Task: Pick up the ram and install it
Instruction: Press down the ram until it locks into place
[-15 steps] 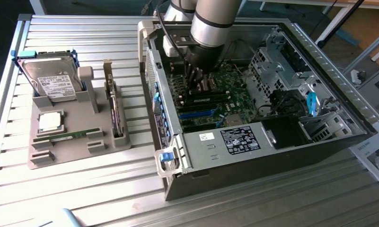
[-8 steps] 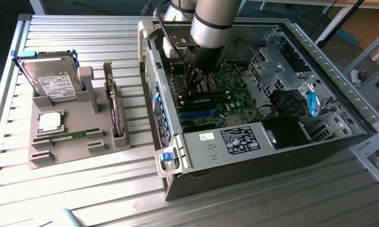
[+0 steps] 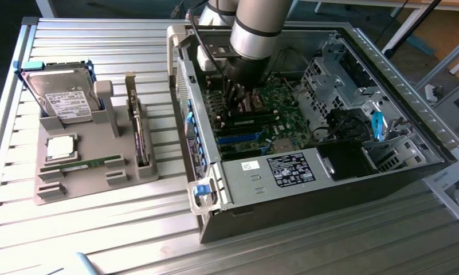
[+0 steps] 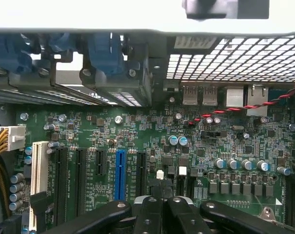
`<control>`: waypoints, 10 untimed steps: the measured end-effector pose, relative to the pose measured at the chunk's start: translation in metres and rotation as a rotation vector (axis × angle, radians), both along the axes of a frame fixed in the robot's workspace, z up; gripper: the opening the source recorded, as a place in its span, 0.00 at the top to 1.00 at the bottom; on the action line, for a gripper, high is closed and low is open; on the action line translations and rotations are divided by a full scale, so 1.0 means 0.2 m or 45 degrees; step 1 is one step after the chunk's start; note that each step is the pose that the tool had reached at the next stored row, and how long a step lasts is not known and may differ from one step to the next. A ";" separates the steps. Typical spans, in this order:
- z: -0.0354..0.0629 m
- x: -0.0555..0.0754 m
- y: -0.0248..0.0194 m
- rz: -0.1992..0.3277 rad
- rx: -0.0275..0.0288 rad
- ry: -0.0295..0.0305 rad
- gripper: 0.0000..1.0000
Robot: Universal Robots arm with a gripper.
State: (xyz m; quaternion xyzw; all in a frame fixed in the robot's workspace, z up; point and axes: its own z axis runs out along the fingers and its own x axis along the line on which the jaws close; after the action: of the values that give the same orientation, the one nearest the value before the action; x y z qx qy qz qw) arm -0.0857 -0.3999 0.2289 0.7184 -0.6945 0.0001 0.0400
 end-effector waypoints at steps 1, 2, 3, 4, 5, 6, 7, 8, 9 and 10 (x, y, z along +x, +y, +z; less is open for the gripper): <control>0.005 0.00 0.001 0.000 0.0014 -0.0009 0.89; 0.019 0.00 0.002 0.000 0.0031 -0.0020 0.89; 0.051 0.00 0.001 0.000 0.0012 -0.0009 0.89; 0.073 0.00 0.000 0.000 -0.0002 -0.0001 0.89; 0.110 0.00 0.000 0.000 -0.0013 -0.0003 0.89; 0.152 0.00 0.000 0.000 -0.0033 -0.0002 0.89; 0.181 0.00 0.000 0.000 -0.0044 -0.0003 0.89; 0.227 0.00 0.000 0.000 -0.0055 -0.0004 0.89; 0.262 0.00 0.000 0.000 -0.0067 -0.0003 0.89; 0.293 0.00 0.000 0.000 -0.0076 -0.0004 0.89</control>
State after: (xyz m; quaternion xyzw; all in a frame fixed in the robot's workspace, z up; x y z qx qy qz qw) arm -0.0857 -0.3998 0.2875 0.7182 -0.6945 0.0023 0.0421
